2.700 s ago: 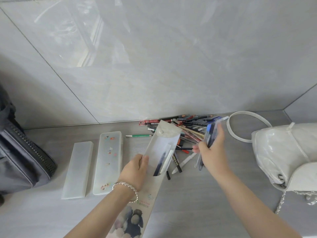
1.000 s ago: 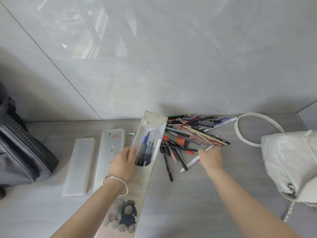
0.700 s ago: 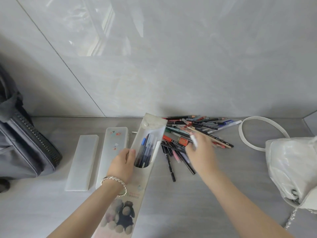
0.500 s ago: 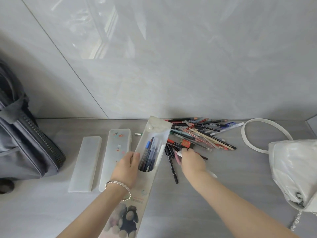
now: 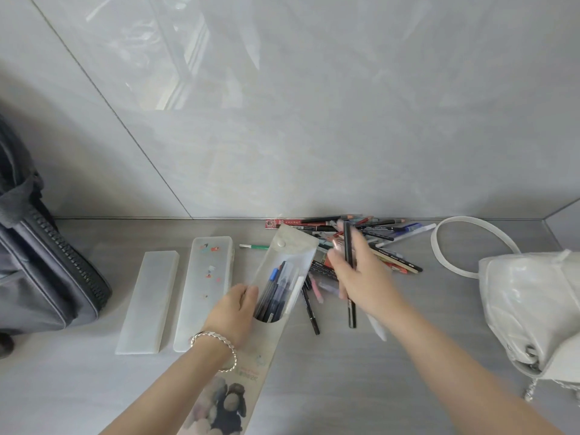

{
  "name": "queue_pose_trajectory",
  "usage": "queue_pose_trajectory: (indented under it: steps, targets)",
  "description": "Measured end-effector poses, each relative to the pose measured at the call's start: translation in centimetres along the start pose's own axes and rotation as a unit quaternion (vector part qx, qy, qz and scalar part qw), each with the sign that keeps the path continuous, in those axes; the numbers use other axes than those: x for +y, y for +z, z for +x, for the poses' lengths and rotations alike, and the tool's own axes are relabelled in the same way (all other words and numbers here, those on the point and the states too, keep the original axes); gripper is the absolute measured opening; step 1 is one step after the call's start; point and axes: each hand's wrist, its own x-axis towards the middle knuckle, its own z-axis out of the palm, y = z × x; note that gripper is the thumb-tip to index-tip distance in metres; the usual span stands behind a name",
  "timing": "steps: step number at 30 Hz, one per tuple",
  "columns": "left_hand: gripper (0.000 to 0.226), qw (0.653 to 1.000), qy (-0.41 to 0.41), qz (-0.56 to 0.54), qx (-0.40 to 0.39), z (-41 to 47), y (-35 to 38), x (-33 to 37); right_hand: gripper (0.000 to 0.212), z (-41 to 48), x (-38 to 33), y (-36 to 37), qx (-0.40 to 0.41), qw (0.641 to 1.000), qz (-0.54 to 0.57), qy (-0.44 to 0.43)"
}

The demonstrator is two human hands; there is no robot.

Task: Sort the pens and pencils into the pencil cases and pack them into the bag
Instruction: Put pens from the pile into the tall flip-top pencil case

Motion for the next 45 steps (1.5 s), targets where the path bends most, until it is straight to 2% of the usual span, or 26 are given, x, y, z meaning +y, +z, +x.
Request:
queue_pose_trajectory:
  steps: [3, 5, 9, 13, 14, 17, 19, 21, 23, 25, 27, 29, 30, 31, 33, 35, 37, 38, 39, 42, 45]
  targets:
    - [0.039, 0.999, 0.042, 0.013, -0.032, -0.8, 0.9, 1.0, 0.03, 0.2, -1.8, 1.5, 0.101, 0.969, 0.2, -0.108]
    - [0.039, 0.997, 0.068, 0.007, -0.044, -1.3, 1.4, 1.6, 0.021, 0.6, -1.5, 3.1, 0.111, 0.947, 0.282, -0.109]
    - [0.031, 0.996, 0.072, -0.028, -0.034, -1.6, 1.7, 1.7, 0.021, 0.1, -0.5, 5.0, 0.086, 0.937, 0.338, -0.033]
    - [0.034, 0.997, 0.066, -0.014, -0.034, -1.7, 1.6, 1.2, 0.034, 0.3, -0.4, 4.4, 0.13, 0.901, 0.413, -0.037]
    - [0.035, 0.997, 0.063, -0.008, -0.038, -1.7, 1.7, 1.1, 0.034, 0.5, -0.3, 4.1, 0.141, 0.901, 0.406, -0.047]
    - [0.036, 0.997, 0.061, -0.007, -0.042, -1.7, 1.7, 1.0, 0.034, 0.8, 0.5, 3.6, 0.123, 0.944, 0.291, -0.092]
    - [0.036, 0.997, 0.067, -0.016, -0.037, -1.7, 1.6, 1.1, 0.054, 0.4, 1.3, 3.7, 0.069, 0.965, 0.228, -0.108]
    - [0.035, 0.996, 0.073, -0.025, -0.033, -1.7, 1.5, 1.3, 0.073, -0.2, 2.1, 3.9, 0.074, 0.967, 0.21, -0.126]
    - [0.036, 0.996, 0.078, -0.026, -0.029, -1.6, 1.4, 1.4, 0.065, -0.3, 2.7, 4.1, 0.135, 0.965, 0.155, -0.16]
    - [0.036, 0.996, 0.087, -0.022, -0.023, -1.6, 1.5, 1.5, 0.044, -0.2, 2.9, 4.2, 0.162, 0.969, 0.016, -0.189]
    - [0.034, 0.995, 0.096, -0.02, -0.016, -1.6, 1.6, 1.6, 0.038, -0.2, 3.3, 4.5, 0.143, 0.95, -0.134, -0.241]
    - [0.036, 0.995, 0.097, -0.027, -0.008, -1.4, 1.4, 1.7, 0.046, 0.0, 4.3, 5.2, 0.111, 0.905, -0.269, -0.309]
    - [0.036, 0.995, 0.094, -0.032, -0.004, -1.2, 1.3, 1.6, 0.043, 0.1, 4.5, 5.3, 0.097, 0.89, -0.298, -0.331]
    - [0.036, 0.996, 0.086, -0.034, 0.002, -0.8, 1.0, 1.5, 0.037, 0.4, 4.5, 5.1, 0.091, 0.89, -0.292, -0.338]
    - [0.034, 0.997, 0.058, -0.036, 0.028, -0.1, 0.2, 1.1, 0.03, 1.1, 4.2, 4.4, 0.133, 0.913, -0.223, -0.316]
    - [0.036, 0.996, 0.024, -0.044, 0.069, 0.7, -0.9, 0.5, 0.024, 1.4, 3.8, 3.4, 0.194, 0.945, -0.157, -0.21]
    - [0.036, 0.994, -0.004, -0.042, 0.102, 1.5, -1.9, -0.1, 0.02, 2.3, 4.3, 2.9, 0.123, 0.977, -0.168, -0.041]
    - [0.036, 0.993, -0.014, -0.041, 0.113, 1.8, -2.3, -0.5, 0.018, 2.8, 4.8, 3.2, 0.072, 0.975, -0.212, 0.016]
    - [0.036, 0.992, -0.021, -0.04, 0.12, 2.1, -2.6, -0.9, 0.017, 3.2, 5.4, 3.7, 0.031, 0.963, -0.265, 0.036]
    - [0.037, 0.991, -0.034, -0.037, 0.121, 2.4, -3.0, -1.6, 0.025, 4.0, 5.8, 6.2, -0.048, 0.909, -0.412, 0.046]
    - [0.037, 0.992, -0.034, -0.036, 0.116, 2.2, -3.0, -1.9, 0.027, 4.3, 5.8, 8.8, -0.087, 0.861, -0.499, 0.045]
